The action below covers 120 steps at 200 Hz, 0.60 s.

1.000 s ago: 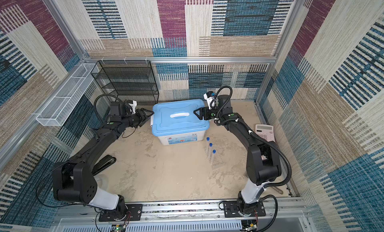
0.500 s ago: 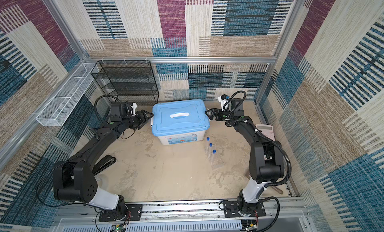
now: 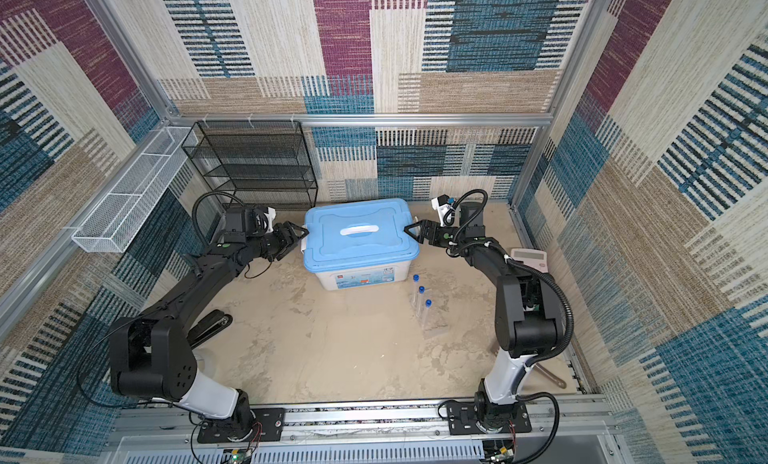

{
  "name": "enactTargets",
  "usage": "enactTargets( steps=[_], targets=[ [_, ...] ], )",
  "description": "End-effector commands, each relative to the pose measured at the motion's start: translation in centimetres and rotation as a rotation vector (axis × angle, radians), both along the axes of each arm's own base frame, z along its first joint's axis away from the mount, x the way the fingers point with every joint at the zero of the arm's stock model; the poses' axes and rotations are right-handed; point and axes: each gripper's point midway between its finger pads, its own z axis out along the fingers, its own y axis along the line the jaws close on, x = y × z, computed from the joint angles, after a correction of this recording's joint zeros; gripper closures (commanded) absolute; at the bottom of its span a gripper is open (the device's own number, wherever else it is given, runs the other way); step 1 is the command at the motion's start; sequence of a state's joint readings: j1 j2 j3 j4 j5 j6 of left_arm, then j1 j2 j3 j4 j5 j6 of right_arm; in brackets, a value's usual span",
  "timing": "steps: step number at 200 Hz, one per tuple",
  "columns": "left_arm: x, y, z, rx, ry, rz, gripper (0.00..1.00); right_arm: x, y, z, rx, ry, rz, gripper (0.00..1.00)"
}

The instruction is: Organize the chemistry lab equipment

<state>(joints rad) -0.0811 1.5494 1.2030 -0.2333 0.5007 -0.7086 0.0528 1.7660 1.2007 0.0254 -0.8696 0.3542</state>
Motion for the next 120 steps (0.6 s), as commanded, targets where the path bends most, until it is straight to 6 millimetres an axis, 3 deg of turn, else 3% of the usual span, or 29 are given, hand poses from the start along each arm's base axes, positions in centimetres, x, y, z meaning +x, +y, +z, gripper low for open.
enactTargets(
  steps=[1, 51, 120],
  targets=[
    [0.2, -0.2, 0.4, -0.011, -0.019, -0.008, 0.34, -0.1, 0.6, 1.1, 0.067, -0.009, 0.033, 0.02],
    [0.2, -0.7, 0.5, -0.013, -0.024, -0.016, 0.37, -0.3, 0.7, 2.2, 0.087, -0.006, 0.033, 0.11],
    [0.3, -1.5, 0.9, -0.014, -0.033, -0.022, 0.39, -0.7, 0.8, 3.8, 0.092, -0.029, 0.039, 0.15]
  ],
)
